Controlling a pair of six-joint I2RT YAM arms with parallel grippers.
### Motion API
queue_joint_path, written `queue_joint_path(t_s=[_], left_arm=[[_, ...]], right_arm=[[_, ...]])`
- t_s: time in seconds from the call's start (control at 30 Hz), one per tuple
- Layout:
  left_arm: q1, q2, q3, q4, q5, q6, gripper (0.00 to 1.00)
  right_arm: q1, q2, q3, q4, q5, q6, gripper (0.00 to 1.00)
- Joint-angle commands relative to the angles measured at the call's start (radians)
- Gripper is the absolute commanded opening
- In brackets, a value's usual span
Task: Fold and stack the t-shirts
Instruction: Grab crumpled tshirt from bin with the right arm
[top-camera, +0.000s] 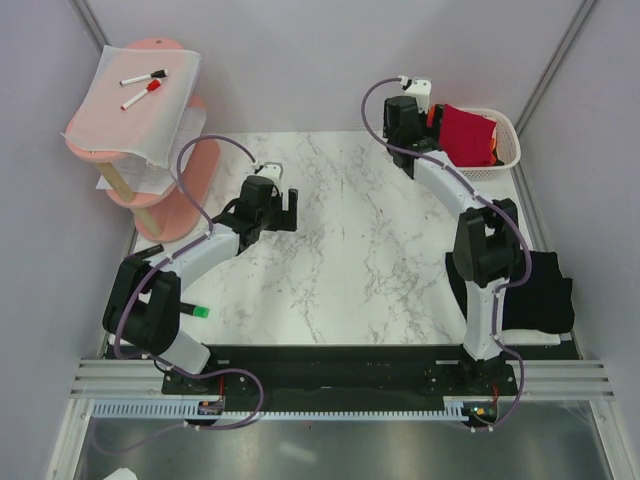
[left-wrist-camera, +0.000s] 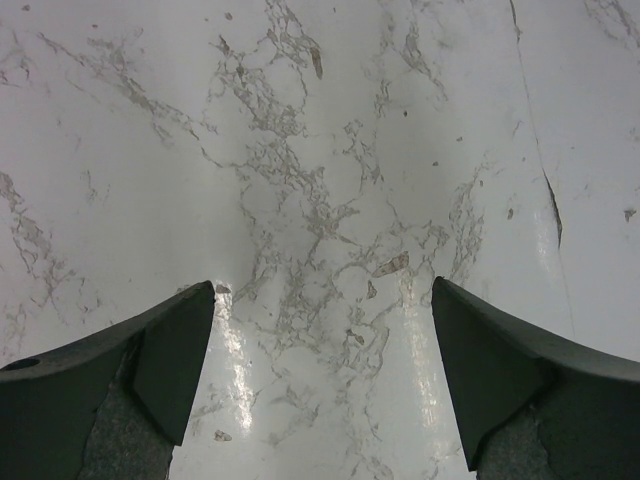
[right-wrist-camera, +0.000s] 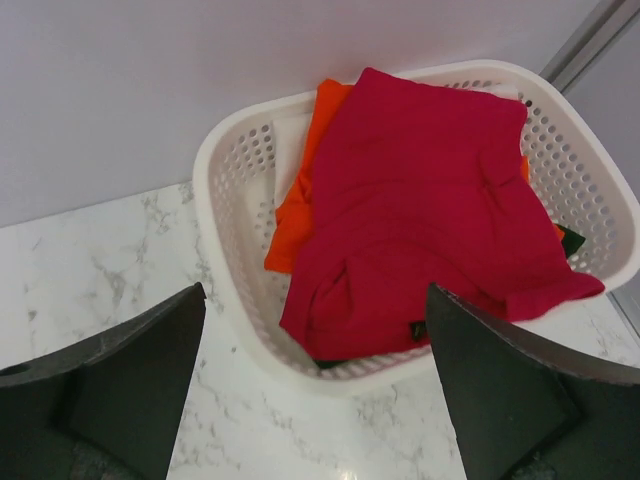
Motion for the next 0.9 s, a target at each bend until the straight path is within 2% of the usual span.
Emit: queue_joint_path(t_s=[0.0, 0.07, 0.3, 0.47, 0.6, 0.87], left_arm=[[-0.012, 0.007, 0.048, -0.026, -0.010, -0.014, 0.96], [-0.016, 0.005, 0.048, -0.033, -0.015, -0.011, 0.96], [-0.021, 0.017, 0.057, -0.052, -0.018, -0.007, 0.96], [-0.025, 0.022, 0.059, -0.058, -0.023, -0.004, 0.96], [-0.027, 0.034, 0.065, -0.062, -0.024, -0.004, 0.96], [-0.029, 0.050, 0.071, -0.067, -0.027, -0.004, 0.96]], right_arm=[[-0.144, 0.138, 0.242, -0.222, -0.100, 0.070, 0.98], [-0.190, 0.187, 0.288, -0.258, -0.182, 0.130, 0.98], [-0.352, 0.292, 0.416, -0.357, -0.309, 0.247, 0.98], [-0.422, 0.296, 0.365, -0.368, -0.340, 0.290, 0.98], [-0.481, 0.284, 0.318, -0.362, -0.456, 0.352, 0.98], [-0.511, 0.278, 0.259, -0.325, -0.545, 0.372, 0.96]])
